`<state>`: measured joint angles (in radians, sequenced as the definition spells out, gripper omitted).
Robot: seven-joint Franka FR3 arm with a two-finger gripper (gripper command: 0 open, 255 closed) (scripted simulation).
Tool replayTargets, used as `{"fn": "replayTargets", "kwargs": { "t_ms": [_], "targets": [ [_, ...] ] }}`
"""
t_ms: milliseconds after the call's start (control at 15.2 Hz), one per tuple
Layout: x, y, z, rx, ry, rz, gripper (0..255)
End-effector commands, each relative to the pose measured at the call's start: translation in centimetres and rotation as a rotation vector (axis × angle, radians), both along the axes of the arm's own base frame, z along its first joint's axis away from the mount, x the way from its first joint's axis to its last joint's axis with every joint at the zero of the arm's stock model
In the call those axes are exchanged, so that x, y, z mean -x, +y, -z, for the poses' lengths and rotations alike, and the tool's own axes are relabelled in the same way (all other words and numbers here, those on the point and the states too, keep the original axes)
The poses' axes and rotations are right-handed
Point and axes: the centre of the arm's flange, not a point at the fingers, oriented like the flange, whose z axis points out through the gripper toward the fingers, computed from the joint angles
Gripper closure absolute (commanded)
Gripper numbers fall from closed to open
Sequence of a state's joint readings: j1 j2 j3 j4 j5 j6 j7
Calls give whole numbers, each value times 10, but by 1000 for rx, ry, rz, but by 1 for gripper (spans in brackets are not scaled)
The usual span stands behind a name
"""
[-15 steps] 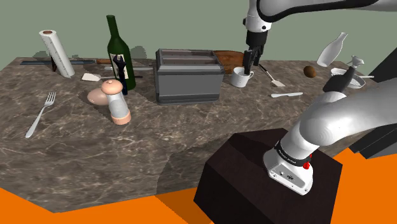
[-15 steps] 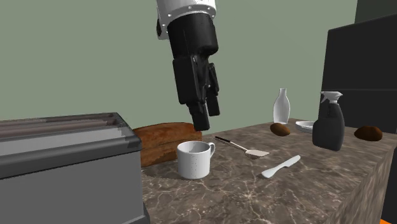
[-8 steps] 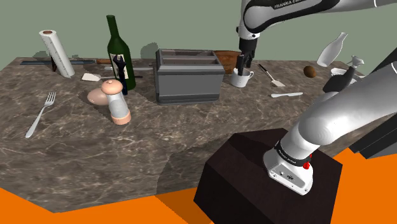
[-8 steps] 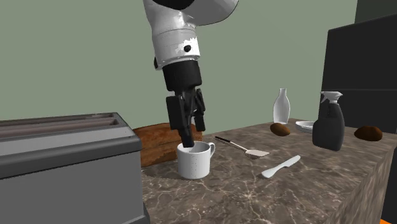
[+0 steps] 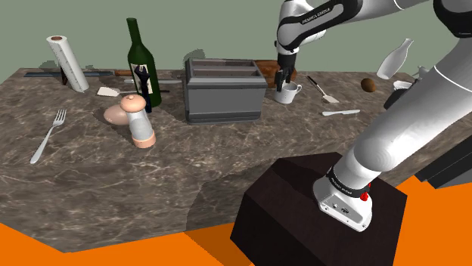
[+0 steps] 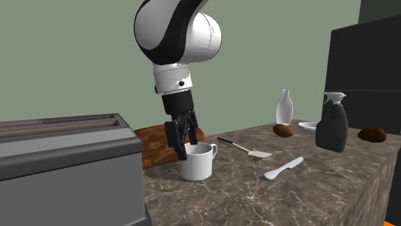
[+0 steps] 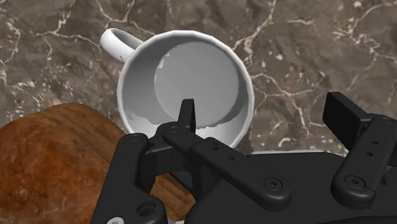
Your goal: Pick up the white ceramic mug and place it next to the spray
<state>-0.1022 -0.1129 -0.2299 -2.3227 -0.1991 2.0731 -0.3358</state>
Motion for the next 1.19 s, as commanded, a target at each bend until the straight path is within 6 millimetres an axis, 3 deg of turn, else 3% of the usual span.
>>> {"fn": "replayTargets", "kwargs": {
  "t_ms": [0, 330, 858, 924, 1122],
  "targets": [
    [-2, -4, 10, 1, -1, -1, 0],
    [3, -7, 39, 1, -1, -1, 0],
    [3, -7, 39, 1, -1, -1, 0],
    [3, -7, 39, 1, -1, -1, 255],
    [3, -7, 39, 1, -1, -1, 255]
  ]
}}
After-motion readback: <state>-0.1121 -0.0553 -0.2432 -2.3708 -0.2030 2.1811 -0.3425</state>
